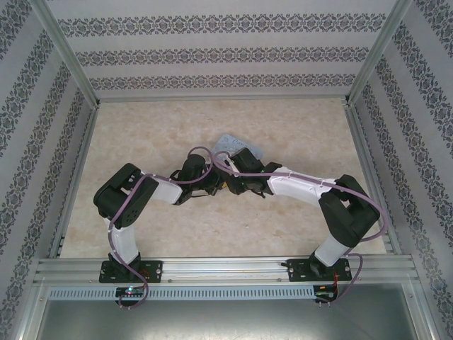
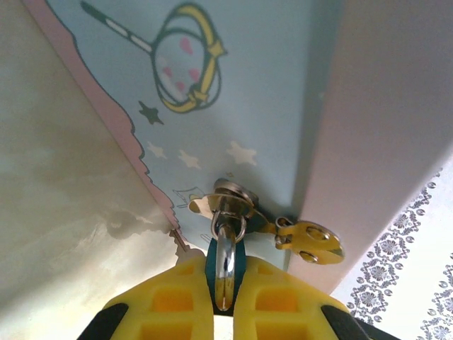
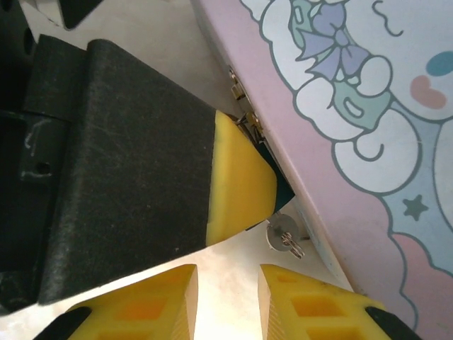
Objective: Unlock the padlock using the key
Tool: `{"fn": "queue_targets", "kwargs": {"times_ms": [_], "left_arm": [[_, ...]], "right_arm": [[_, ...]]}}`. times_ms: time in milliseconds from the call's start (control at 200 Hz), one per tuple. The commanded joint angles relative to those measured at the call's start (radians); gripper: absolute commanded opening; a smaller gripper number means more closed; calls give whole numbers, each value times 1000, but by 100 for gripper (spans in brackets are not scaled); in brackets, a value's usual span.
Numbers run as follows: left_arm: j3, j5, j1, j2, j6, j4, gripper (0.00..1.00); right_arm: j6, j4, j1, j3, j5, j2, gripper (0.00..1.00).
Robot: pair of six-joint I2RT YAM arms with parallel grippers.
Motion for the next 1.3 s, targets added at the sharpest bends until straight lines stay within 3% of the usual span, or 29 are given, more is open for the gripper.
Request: {"fn": "queue_targets", "kwargs": {"times_ms": [0, 425, 709, 784, 944, 1129, 1224, 1294], "left_arm": [[28, 34, 8, -40, -9, 7, 0], [31, 36, 9, -41, -13, 14, 0], [24, 37, 9, -44, -15, 15, 0], [21, 37, 9, -43, -15, 16, 0], [11, 34, 8, -41, -19, 29, 0], [1, 26, 9, -35, -22, 42, 0], [2, 20, 9, -30, -32, 49, 0], [4, 12, 9, -30, -42, 46, 0]], "right_arm": [[-35, -38, 20, 30, 120, 38, 30], [-49, -20, 127, 49, 493, 126, 26], [4, 21, 148, 70, 598, 158, 5], [8, 21, 146, 84, 575, 156, 0], [7, 18, 132, 103, 453, 142, 0], [62, 50, 66, 66, 175, 73, 0], [81, 64, 49, 28, 121, 12, 0], [90, 62, 43, 11, 97, -34, 14]]}}
